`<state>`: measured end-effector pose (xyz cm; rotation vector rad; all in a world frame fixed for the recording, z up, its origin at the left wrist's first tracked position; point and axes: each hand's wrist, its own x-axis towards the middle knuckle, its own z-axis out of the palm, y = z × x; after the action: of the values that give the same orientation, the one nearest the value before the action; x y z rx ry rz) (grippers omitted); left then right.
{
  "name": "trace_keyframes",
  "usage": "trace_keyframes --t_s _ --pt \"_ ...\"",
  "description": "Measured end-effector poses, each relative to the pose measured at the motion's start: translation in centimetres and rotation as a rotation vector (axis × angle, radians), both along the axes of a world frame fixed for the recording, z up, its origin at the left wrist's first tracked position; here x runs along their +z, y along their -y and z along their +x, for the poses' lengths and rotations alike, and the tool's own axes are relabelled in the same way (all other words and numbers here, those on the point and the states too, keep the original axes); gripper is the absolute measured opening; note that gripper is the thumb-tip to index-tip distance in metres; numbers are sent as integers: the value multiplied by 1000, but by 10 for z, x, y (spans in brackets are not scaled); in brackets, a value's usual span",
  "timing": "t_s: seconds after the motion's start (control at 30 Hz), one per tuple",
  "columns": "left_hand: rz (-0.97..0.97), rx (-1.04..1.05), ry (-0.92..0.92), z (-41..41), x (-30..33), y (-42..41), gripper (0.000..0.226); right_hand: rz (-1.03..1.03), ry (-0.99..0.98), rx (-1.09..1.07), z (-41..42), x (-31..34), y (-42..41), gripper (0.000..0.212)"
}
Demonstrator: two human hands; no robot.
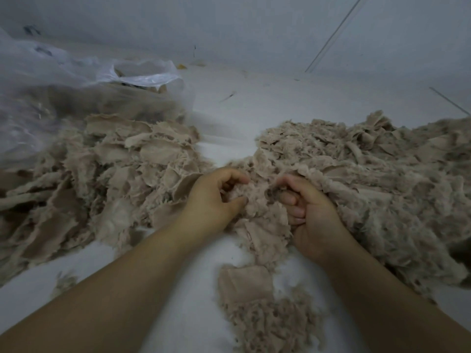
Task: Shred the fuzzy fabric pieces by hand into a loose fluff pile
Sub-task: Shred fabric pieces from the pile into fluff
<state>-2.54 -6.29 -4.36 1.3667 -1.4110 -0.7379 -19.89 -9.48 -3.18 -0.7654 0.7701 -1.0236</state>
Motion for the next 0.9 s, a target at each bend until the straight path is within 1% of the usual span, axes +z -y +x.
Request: trace_keyframes --t_s 0.03,0.07,0.17,0.2,0.27,0.33,0.37,0.43,0.47,0.57,0.6,0.67,0.7,0.77,0.8,0.83,0.87,0.9 --pt "-5 38 35 1 -2 2 32 -3 29 35 -1 0 0 20" --pt "-12 68 26 0 -2 5 33 3 50 75 -1 0 -1 25" --pt "-35 114 -122 -9 1 15 40 1 17 199 -2 -1 -2 32" --pt "-39 81 -190 -13 2 17 43 -3 -1 223 -2 -1 -3 31" --pt "-38 -49 -286 -18 3 19 46 22 -23 214 0 -2 -1 29" --pt "-33 -139 -324 -18 2 16 44 77 6 176 1 -3 1 23" --pt "-51 -134 -335 -14 1 12 41 103 28 160 1 -3 2 19" --pt "-87 -28 -302 -1 -3 8 35 143 52 128 2 -3 3 17" --pt "-81 36 -290 7 -5 8 36 154 54 110 2 -3 3 15" --pt "3 152 -404 31 -6 14 38 175 74 74 2 -2 3 8" --pt "15 170 -408 37 -6 18 36 183 83 65 2 -2 3 8" --pt "22 202 -329 42 -3 24 33 195 101 50 2 -3 4 11" --pt "18 207 -258 41 -2 25 31 198 109 44 1 -3 4 13" --pt "-35 169 4 32 3 20 23 203 119 36 1 -3 4 16" --pt "-64 97 144 26 7 14 17 203 121 35 2 -3 4 17" --pt "-49 -22 236 19 11 7 11 203 119 35 2 -3 4 18" --pt "23 -174 300 14 18 0 14 197 115 33 2 -3 4 20" --pt "135 -337 365 10 24 -7 23 193 112 32 3 -2 4 21"
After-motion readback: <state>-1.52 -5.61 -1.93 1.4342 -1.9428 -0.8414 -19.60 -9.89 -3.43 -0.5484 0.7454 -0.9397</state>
